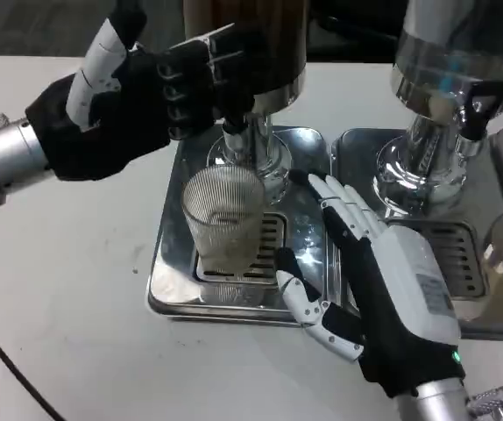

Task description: Grasp the cup under the faucet to collect the drink, then remove the cup.

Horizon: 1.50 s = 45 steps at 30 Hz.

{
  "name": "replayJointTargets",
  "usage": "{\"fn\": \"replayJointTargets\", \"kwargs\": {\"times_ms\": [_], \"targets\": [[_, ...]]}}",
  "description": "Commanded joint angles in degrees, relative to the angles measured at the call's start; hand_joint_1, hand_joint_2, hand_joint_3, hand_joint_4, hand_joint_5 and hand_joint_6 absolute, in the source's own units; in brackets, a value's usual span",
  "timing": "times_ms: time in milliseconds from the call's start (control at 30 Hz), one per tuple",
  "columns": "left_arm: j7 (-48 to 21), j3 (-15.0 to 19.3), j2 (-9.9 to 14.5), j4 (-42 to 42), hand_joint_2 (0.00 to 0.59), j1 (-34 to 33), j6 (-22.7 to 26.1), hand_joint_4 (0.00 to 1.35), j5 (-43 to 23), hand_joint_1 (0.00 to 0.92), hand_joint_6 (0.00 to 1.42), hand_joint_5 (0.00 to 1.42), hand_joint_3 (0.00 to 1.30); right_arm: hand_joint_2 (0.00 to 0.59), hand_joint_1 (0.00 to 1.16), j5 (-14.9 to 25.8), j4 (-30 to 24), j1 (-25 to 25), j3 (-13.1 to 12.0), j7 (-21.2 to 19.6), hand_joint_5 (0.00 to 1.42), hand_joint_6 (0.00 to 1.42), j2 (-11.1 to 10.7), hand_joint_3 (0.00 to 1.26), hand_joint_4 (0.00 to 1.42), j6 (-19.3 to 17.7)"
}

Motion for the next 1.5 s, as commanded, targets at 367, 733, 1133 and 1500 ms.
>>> {"fn": "replayJointTargets", "kwargs": {"times_ms": [367,733,1133,1500], "targets": [[0.87,-4.34,0.43,-1.62,0.093,3.11,-9.50,0.00,5.53,0.000,0.00,0.06,0.05,0.475,0.44,0.63,-0.73,0.54,-0.20,0.22,0.08,0.11,-0.12,0.15,0.09,-0.62],[3.37,-6.89,0.88,-3.08,0.091,3.97,-16.22,0.00,8.43,0.000,0.00,0.06,0.06,0.483,0.44,1.08,-0.88,0.52,-0.38,0.20,0.09,0.11,0.08,0.15,0.09,-0.58],[7.44,-8.21,1.53,-3.97,0.094,5.39,-23.31,0.00,10.82,0.000,0.00,0.05,0.07,0.484,0.45,2.87,-0.64,0.05,-1.16,1.06,0.09,0.11,-0.20,0.15,0.09,-0.76],[10.91,-9.82,2.02,-4.56,0.083,6.88,-28.35,0.00,12.59,0.000,0.00,0.05,0.07,0.478,0.45,4.59,-0.24,0.00,-1.66,2.34,0.09,0.11,-0.19,0.15,0.09,-0.83]]}}
